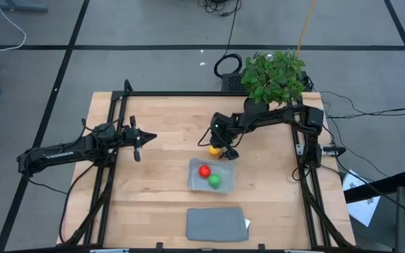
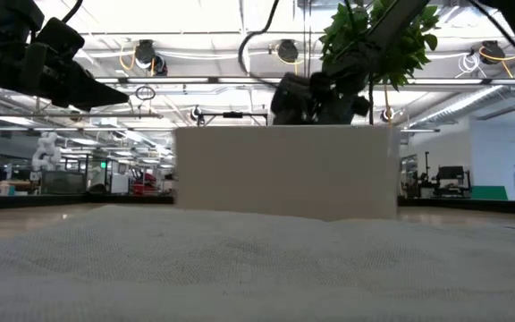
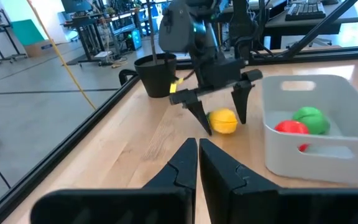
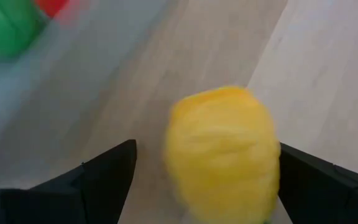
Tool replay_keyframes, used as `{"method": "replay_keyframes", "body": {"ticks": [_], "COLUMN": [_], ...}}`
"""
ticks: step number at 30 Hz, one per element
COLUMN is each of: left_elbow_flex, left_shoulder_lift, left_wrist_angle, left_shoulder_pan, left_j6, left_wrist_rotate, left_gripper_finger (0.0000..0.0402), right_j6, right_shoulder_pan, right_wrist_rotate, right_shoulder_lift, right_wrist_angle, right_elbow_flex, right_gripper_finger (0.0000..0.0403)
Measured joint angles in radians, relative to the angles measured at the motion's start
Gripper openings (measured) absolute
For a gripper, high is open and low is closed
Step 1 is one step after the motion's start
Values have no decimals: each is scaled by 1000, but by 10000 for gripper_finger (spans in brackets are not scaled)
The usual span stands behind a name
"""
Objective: Pick and placing Produce into tupperware
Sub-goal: Put the pineapple into the gray bin
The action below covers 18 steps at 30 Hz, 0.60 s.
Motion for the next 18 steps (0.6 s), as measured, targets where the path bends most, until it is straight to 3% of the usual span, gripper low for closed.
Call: {"method": "replay_keyframes", "body": {"ticks": [12,18], "left_elbow_flex": [0,0], "left_shoulder_lift": [0,0], "left_wrist_angle": [-8,-9], "left_shoulder_pan": [0,0], "left_j6": [1,-4], "left_wrist_rotate": [0,0], "left_gripper_finger": [21,21], "right_j6": [2,1], "right_shoulder_pan": [3,3], "right_wrist_rotate": [4,10], "right_shoulder_lift": [20,20], "right_wrist_angle": [28,23], "right_elbow_flex": [1,1], "right_gripper_finger": [333,277]}}
